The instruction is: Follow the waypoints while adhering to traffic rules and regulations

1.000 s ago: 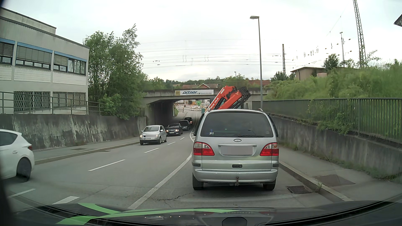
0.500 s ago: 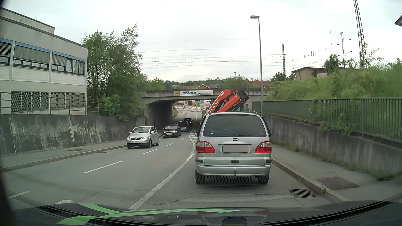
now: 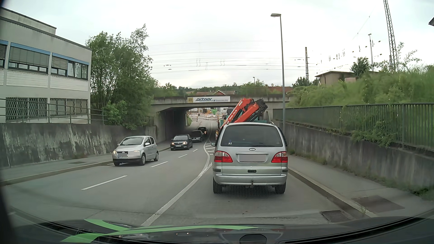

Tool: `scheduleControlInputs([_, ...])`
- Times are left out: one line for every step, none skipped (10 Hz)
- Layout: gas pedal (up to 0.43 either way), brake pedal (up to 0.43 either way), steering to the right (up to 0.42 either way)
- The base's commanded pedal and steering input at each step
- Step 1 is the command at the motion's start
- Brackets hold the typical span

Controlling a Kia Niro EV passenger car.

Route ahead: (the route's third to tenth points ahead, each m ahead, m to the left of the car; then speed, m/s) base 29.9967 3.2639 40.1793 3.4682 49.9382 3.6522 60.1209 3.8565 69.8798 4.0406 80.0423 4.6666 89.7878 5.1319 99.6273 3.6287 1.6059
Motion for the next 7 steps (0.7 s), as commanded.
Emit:
scheduleControlInputs([0.000, 0.000, 0.003])
scheduleControlInputs([0.000, 0.000, 0.004])
scheduleControlInputs([0.000, 0.000, 0.004])
scheduleControlInputs([0.000, 0.000, 0.004])
scheduleControlInputs([0.000, 0.000, 0.004])
scheduleControlInputs([0.000, 0.000, 0.005])
scheduleControlInputs([0.000, 0.000, 0.005])
